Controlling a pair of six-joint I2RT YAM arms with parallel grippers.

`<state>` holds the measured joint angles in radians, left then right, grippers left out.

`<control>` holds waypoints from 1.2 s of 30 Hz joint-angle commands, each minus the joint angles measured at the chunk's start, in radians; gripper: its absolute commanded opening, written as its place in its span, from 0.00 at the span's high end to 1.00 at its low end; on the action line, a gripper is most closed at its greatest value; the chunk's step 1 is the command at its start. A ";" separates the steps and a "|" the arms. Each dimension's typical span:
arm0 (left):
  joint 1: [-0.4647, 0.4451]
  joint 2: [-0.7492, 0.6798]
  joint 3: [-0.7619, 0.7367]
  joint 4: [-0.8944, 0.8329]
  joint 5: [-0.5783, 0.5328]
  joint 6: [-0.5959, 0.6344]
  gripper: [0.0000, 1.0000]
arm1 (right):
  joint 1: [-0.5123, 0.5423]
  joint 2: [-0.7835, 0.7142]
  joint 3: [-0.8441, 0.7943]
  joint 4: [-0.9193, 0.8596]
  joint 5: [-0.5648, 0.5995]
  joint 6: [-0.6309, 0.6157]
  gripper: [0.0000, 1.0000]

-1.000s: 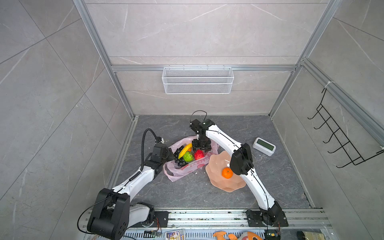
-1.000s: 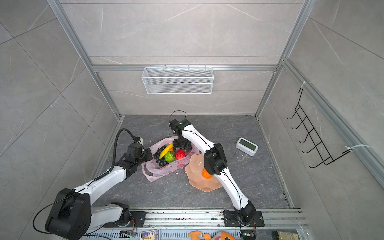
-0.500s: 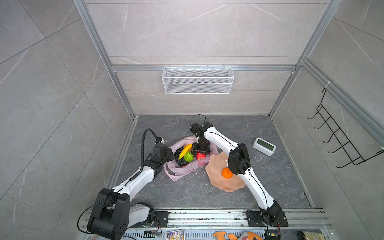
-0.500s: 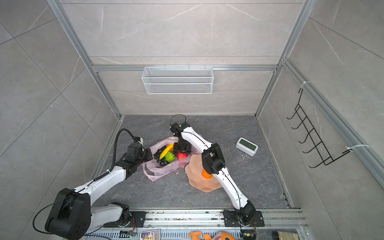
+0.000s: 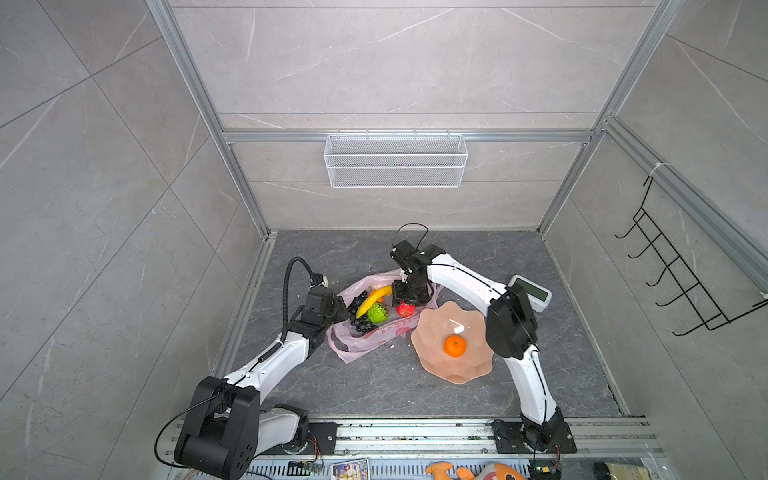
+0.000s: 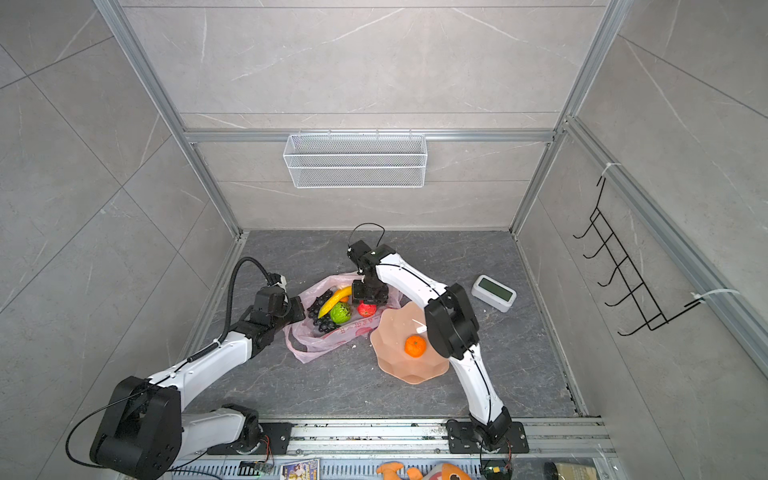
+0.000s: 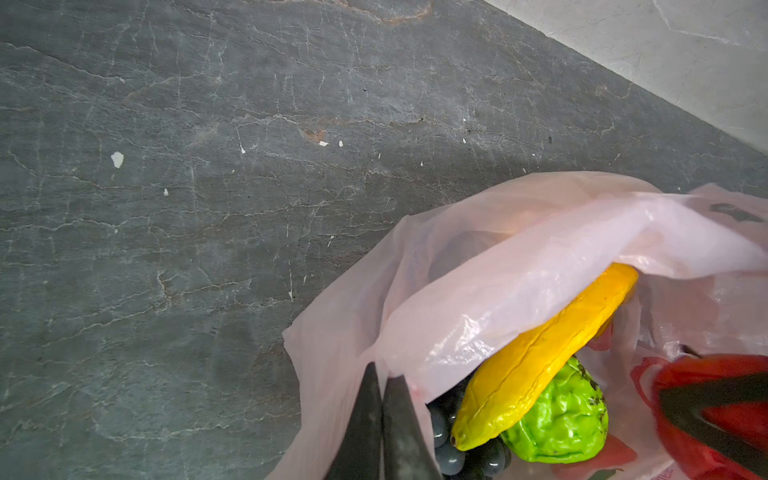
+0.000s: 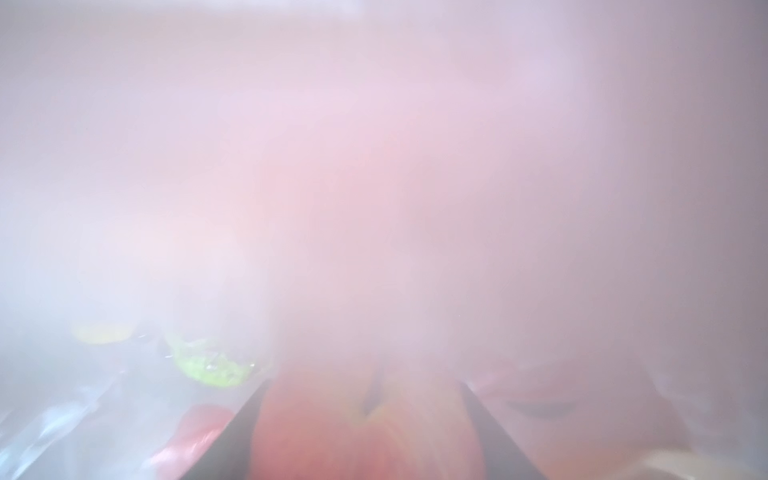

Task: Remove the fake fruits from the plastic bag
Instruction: 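Lift the red apple out over the peach bowl with the right gripper, then lower the red apple into the bowl beside the orange and release it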

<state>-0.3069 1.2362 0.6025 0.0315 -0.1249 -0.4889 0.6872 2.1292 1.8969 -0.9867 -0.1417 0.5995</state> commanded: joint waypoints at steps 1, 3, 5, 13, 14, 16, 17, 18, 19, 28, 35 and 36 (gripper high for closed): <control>0.008 0.002 0.005 0.031 -0.001 0.018 1.00 | 0.019 -0.160 -0.185 0.220 0.085 0.062 0.41; 0.008 0.002 0.006 0.032 -0.001 0.018 1.00 | 0.035 -0.240 -0.293 0.286 0.141 0.075 0.42; 0.006 0.005 0.005 0.031 -0.002 0.018 1.00 | 0.060 -0.318 -0.382 0.321 0.218 0.080 0.43; 0.007 0.005 0.006 0.033 -0.004 0.017 1.00 | 0.222 -0.622 -0.753 0.387 0.605 0.178 0.45; 0.008 0.005 0.005 0.033 -0.005 0.018 1.00 | 0.242 -0.646 -0.784 0.380 0.634 0.199 0.45; 0.008 0.005 0.003 0.033 -0.008 0.018 1.00 | 0.284 -0.696 -0.855 0.362 0.689 0.268 0.46; 0.007 0.005 0.004 0.033 -0.008 0.018 1.00 | 0.303 -0.714 -0.877 0.357 0.704 0.301 0.47; 0.008 0.005 0.003 0.033 -0.011 0.020 1.00 | 0.326 -0.731 -0.910 0.357 0.723 0.326 0.47; 0.006 0.004 0.003 0.033 -0.012 0.021 1.00 | 0.350 -0.742 -0.933 0.359 0.735 0.344 0.47; 0.007 -0.006 0.000 0.031 -0.029 0.029 1.00 | 0.401 -0.715 -1.035 0.367 0.693 0.509 0.47; 0.008 -0.004 -0.001 0.033 -0.032 0.029 1.00 | 0.402 -0.718 -1.105 0.387 0.749 0.581 0.48; 0.007 -0.003 0.000 0.033 -0.032 0.029 1.00 | 0.402 -0.718 -1.110 0.386 0.767 0.590 0.48</control>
<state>-0.3069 1.2385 0.6025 0.0315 -0.1303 -0.4854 1.0843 1.4014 0.8040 -0.6079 0.5606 1.1297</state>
